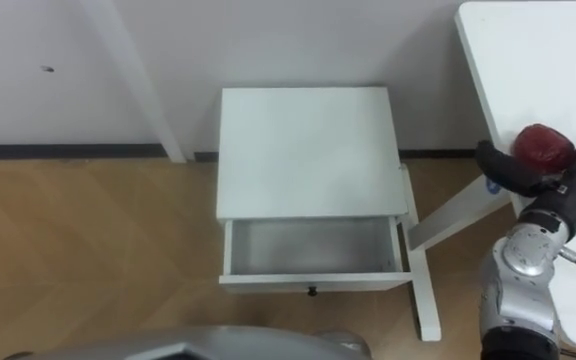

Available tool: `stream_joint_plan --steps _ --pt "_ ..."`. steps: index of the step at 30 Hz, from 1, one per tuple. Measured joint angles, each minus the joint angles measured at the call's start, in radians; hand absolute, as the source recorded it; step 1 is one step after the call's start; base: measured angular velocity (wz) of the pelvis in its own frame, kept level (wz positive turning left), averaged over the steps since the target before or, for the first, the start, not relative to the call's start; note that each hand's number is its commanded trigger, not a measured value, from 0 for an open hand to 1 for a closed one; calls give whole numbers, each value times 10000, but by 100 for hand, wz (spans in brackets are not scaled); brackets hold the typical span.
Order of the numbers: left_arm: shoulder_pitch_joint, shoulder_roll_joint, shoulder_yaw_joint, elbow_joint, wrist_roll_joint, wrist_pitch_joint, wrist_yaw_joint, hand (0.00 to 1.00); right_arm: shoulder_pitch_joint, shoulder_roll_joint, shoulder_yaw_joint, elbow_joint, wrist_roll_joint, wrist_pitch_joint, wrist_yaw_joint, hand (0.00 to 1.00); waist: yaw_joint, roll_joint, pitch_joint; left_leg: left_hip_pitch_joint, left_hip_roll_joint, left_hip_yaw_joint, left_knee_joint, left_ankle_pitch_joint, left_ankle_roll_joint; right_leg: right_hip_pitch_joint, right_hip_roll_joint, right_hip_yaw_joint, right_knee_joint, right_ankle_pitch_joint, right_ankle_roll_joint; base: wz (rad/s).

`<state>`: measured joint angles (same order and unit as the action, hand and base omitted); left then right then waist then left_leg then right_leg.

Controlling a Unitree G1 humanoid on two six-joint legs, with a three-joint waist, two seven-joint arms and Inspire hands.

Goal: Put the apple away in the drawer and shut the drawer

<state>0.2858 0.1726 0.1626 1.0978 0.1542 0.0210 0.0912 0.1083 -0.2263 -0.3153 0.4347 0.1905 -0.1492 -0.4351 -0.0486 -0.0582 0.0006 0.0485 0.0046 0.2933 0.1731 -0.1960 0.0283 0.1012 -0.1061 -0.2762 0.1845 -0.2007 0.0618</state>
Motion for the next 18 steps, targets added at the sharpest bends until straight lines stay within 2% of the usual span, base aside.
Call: stream_joint_plan --steps 3,9,18 --pt "-3 0 261 -20 160 25 -79 0 -127 -143 -270 285 3 78 -17 100 7 7 4 -6 35 1 63 0 0 4 6 2 -1 0 0 0" --pt "5 -8 315 -28 165 28 -78 0 -184 -166 -318 319 0 123 -13 100 12 62 2 -31 110 -3 113 2 -5 -13 29 -3 9 5 -10 0" --pt "-3 -10 320 -30 371 27 -79 0 -184 -165 -317 319 -8 161 20 100 20 26 2 27 36 9 116 3 -5 32 25 19 4 6 -11 0"
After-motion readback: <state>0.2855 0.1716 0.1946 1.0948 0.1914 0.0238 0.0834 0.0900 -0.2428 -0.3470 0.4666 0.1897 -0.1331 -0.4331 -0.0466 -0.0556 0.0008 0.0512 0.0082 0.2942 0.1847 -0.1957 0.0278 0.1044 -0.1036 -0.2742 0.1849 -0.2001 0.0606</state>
